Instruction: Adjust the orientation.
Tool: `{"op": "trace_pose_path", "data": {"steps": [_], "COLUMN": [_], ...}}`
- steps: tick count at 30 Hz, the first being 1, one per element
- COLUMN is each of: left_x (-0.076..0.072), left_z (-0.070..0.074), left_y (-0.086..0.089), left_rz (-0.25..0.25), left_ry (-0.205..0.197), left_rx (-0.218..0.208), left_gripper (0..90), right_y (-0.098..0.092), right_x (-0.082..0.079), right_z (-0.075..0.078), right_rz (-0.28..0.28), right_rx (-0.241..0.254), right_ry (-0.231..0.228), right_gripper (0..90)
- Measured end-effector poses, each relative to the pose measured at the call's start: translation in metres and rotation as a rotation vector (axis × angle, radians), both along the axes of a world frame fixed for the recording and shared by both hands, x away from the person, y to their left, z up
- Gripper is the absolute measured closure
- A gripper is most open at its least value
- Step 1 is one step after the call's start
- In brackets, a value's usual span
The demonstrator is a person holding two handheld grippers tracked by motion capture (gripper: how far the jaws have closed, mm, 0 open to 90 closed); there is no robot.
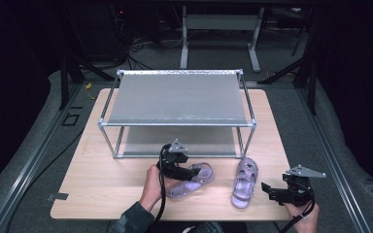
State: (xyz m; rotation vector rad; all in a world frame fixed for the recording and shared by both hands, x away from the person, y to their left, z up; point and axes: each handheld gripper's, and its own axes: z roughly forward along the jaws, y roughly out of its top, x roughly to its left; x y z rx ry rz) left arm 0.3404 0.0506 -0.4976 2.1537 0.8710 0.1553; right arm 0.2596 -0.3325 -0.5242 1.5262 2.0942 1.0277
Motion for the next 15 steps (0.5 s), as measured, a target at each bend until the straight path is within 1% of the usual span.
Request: {"op": "trace_pose_path", "data": {"steps": [1,2,3,5,6,7,9,10,12,13,14,15], "left_x": [0.0,-0.001,-0.003,-0.006,-0.007,-0.008,-0.009,-0.01,-0.013,-0.015,-0.018,-0.018], "left_z": [-0.003,-0.004,-0.005,-0.004,-0.003,-0.002,-0.003,-0.004,-0.005,-0.005,-0.006,-0.006], "left_y": [-0.002,-0.002,-0.003,-0.003,-0.002,-0.001,0.0,0.001,0.001,0.001,0.001,0.001], "left_rz": [0.0,-0.006,-0.011,-0.029,-0.032,-0.04,-0.067,-0.071,-0.093,-0.095,-0.113,-0.113], "left_ry": [0.016,0.028,0.02,0.026,0.021,0.031,0.055,0.059,0.065,0.057,0.053,0.053], "left_rx": [0.004,0.002,0.017,0.021,0.023,0.026,0.017,0.016,0.017,0.022,0.023,0.023], "left_gripper": [34.8,36.0,36.0,36.4,38.4,39.8,41.7,42.0,43.8,43.8,47.2,49.0], "right_y": [0.001,0.002,0.002,0.002,0.002,0.001,0.0,0.001,0.002,0.002,0.003,0.003], "right_x": [0.0,0.0,0.0,0.0,-0.001,0.0,-0.001,-0.002,-0.002,-0.002,-0.002,-0.002], "right_z": [-0.001,-0.001,-0.001,-0.001,-0.001,-0.001,0.0,0.001,0.0,0.0,0.0,0.0], "right_rz": [-0.002,0.008,0.008,0.002,-0.001,0.002,0.005,0.003,0.002,0.002,-0.003,-0.003], "right_rx": [0.008,0.002,0.002,-0.006,-0.004,-0.001,0.005,-0.001,0.005,0.005,-0.005,-0.005], "right_ry": [-0.003,-0.001,-0.001,-0.001,0.0,0.0,-0.009,-0.006,-0.01,-0.01,-0.012,-0.012], "right_gripper": [7.0,7.0,7.0,7.0,7.1,7.5,8.0,8.1,8.1,8.1,8.1,8.1]}}
